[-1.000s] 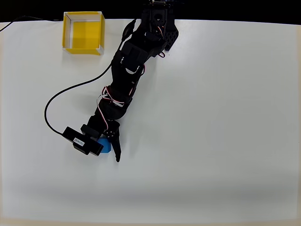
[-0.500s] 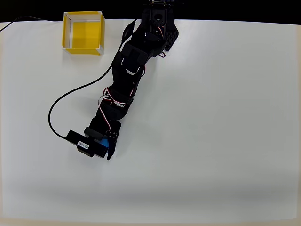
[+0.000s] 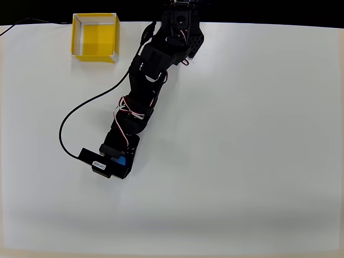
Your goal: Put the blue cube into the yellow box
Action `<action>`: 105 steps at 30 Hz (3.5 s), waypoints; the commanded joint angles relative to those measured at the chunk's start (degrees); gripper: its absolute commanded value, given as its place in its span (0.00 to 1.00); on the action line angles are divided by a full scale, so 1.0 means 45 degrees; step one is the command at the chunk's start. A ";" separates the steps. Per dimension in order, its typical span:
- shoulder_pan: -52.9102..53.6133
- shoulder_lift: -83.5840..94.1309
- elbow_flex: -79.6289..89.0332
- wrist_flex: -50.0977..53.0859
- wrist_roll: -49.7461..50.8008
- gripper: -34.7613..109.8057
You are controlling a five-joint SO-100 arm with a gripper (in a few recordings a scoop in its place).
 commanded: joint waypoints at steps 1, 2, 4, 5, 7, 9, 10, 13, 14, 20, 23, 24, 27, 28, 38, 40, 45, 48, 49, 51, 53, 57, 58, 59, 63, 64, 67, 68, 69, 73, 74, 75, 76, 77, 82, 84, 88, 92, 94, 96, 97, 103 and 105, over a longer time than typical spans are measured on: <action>0.0586 0.3066 -0.0078 0.0820 -0.0137 0.36; 0.0664 0.3398 -0.0117 0.1172 -0.0117 0.36; 0.0879 0.4062 -0.0273 0.1797 -0.0039 0.36; 0.0996 0.4375 -0.0371 0.2090 0.0000 0.36; 0.1289 0.4941 -0.0645 0.2812 0.0059 0.36; 0.1602 0.5430 -0.1035 0.3711 0.0215 0.36; 0.1777 0.5645 -0.1211 0.4141 0.0273 0.36; 0.2422 0.6250 -0.1875 0.5527 0.0488 0.36; 0.2676 0.6445 -0.2168 0.6094 0.0605 0.36; 0.4473 0.6953 -0.3750 0.8477 0.0957 0.36; 0.5527 0.7070 -0.4492 0.9570 0.0820 0.36; 0.5879 0.7148 -0.4707 0.9883 0.0840 0.36; 0.6934 0.7598 -0.5020 1.0742 0.0820 0.36; 0.7285 0.7793 -0.5059 1.0996 0.0840 0.36; 1.0469 0.9785 -0.5293 1.5469 0.0938 0.36; 1.1152 1.0176 -0.5215 1.6289 0.0996 0.36; 1.2656 1.0742 -0.3984 1.6406 0.0938 0.35; 1.3340 1.0977 -0.3398 1.6387 0.0879 0.35; 1.3516 1.1055 -0.3242 1.6406 0.0859 0.35; 1.3828 1.1309 -0.2871 1.6426 0.0879 0.35; 1.4082 1.1699 -0.2246 1.6465 0.0840 0.35; 1.4258 1.2871 -0.0566 1.6445 0.0820 0.35; 1.4277 1.3203 -0.0176 1.6445 0.0781 0.35; 1.4297 1.3516 0.0195 1.6445 0.0723 0.35; 1.4355 1.4707 0.1406 1.6543 0.0879 0.35; 1.4375 1.4922 0.1602 1.6602 0.0957 0.35; 1.4590 1.5469 0.2109 1.6777 0.1094 0.35; 1.4687 1.5566 0.2227 1.6934 0.1055 0.35; 1.4785 1.5645 0.2383 1.6934 0.1094 0.35; 1.5156 1.5996 0.2969 1.7090 0.1289 0.35; 1.5234 1.6035 0.3086 1.7090 0.1309 0.35; 1.5312 1.6055 0.3203 1.7070 0.1465 0.35; 1.5371 1.6074 0.3340 1.7031 0.1523 0.35; 1.5391 1.6074 0.3555 1.6816 0.1602 0.35; 1.5430 1.6055 0.4590 1.6152 0.1738 0.35; 1.5488 1.6133 0.5098 1.5723 0.1738 0.35; 1.5527 1.6230 0.5996 1.4668 0.1758 0.35; 1.5527 1.6270 0.6738 1.3789 0.2012 0.37; 1.5527 1.6348 0.7148 1.3301 0.2051 0.39; 1.5527 1.6426 0.7637 1.2539 0.2168 0.41; 1.5547 1.6465 0.7930 1.2227 0.1895 0.43; 1.5742 1.6973 0.9355 1.0391 0.0742 0.54; 1.5781 1.7109 0.9492 1.0371 0.0215 0.56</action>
